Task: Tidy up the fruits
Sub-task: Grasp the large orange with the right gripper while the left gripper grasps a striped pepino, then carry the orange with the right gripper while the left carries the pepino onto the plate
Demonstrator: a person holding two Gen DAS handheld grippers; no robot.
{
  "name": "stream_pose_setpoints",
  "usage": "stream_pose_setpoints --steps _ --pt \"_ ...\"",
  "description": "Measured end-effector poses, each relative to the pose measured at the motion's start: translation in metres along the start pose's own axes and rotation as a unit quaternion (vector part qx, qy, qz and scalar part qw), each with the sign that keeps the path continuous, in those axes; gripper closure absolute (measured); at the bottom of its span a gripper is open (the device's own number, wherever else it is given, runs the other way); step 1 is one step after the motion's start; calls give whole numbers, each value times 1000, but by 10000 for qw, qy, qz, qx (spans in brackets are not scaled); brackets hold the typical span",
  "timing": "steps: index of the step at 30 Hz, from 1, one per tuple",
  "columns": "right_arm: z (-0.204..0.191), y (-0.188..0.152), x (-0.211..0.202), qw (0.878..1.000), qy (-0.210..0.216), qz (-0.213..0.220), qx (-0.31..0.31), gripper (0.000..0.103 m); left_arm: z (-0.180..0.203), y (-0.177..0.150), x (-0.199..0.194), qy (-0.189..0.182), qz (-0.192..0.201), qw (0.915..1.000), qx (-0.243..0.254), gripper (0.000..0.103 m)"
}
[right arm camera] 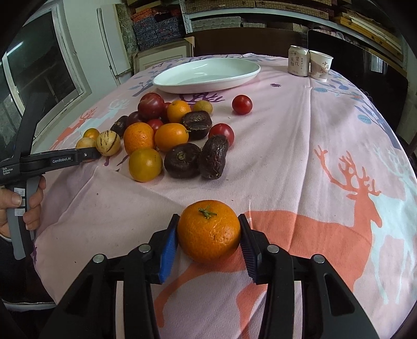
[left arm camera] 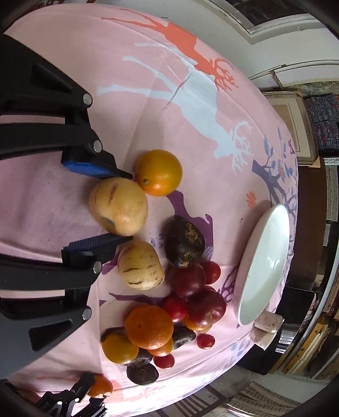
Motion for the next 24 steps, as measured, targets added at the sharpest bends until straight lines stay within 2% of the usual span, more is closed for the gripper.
stream_pose_setpoints --steps 2,5,8,10,14,16,19,24 --pt "0 1 -2 10000 -26 6 -24 58 3 -3 -4 -58 8 9999 152 65" --pt "2 10 -9 9999 56 96 -21 58 3 -7 -17 -402 59 9989 254 65" --pt "-3 35 -23 9991 145 350 -212 58 3 3 -36 -711 190 9967 342 65" --pt "-8 62 -32 9971 168 618 -406 58 5 22 -49 -829 401 9949 415 65" --pt "-11 124 -23 9939 285 952 -473 58 17 83 -57 -719 854 9928 431 64" --pt "-8 152 -2 9947 250 908 -410 58 27 115 -48 -654 933 9927 403 64" --pt "-2 184 36 9967 157 747 -262 58 43 157 -18 -694 727 9946 271 64" --pt "12 210 88 9988 26 484 -7 58 69 189 37 -626 282 9973 244 64"
Point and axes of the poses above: each gripper's, at about its wrist camera, not at the fingertips, and x roughly the way its jaws point, z to its right, y to its top, the point moved 3 cm from there along x, roughly the way its jaws point, and after that the axes turned 10 degrees about y, right-handed, at the moved point
